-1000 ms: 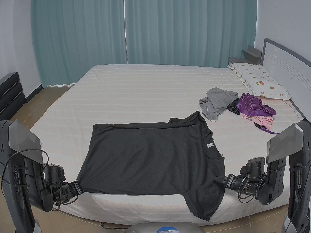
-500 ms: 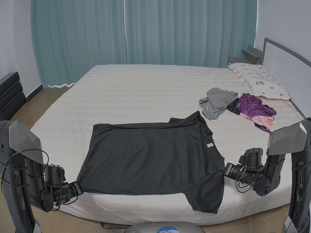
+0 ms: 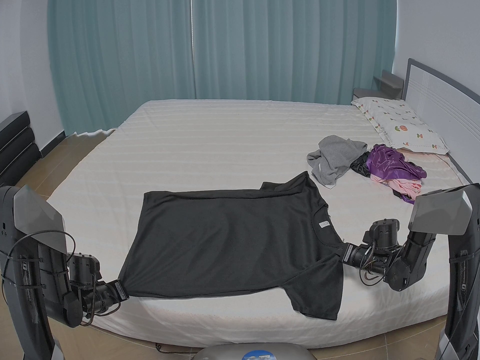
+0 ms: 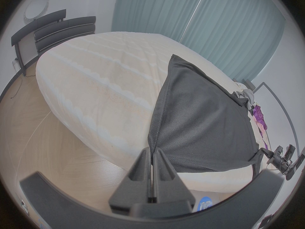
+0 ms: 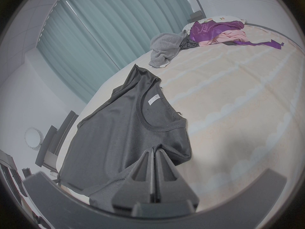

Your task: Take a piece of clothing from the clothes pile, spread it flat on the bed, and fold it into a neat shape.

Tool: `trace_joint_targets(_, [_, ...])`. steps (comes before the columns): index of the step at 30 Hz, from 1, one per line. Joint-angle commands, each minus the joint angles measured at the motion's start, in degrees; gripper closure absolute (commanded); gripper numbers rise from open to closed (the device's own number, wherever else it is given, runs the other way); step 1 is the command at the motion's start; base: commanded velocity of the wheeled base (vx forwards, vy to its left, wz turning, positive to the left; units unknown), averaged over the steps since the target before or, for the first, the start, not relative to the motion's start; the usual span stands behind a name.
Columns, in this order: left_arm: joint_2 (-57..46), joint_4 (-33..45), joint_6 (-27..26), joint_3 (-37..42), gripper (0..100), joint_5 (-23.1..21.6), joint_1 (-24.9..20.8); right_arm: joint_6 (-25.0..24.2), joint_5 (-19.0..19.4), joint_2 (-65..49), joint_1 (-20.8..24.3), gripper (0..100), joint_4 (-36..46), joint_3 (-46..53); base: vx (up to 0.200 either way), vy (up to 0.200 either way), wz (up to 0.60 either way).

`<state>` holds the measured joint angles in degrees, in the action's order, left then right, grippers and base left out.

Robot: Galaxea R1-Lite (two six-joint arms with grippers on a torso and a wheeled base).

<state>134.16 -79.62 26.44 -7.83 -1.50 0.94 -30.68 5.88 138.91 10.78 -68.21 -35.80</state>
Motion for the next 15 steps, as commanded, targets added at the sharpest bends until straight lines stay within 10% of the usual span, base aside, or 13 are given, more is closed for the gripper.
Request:
trace_joint_targets(1, [0.05,-0.01,0.01,0.00,100,0.01,0.03,0.98,0.10,0.92,-0.32,0,1.06,-2.25,0.000,0.000,0.00])
trace_joint_targets(11, [0.05,-0.01,0.10,-0.08,100,0.01,0.03,1.68,3.00,-3.91,-1.72,0,-3.69,5.48,0.000,0.000,0.00])
trace_joint_targets(15, [-0.04,-0.01,0.10,-0.08,100,0.01,0.03,4.40,10.47,-5.76,-2.08,0,-5.62,13.66,0.000,0.000,0.00])
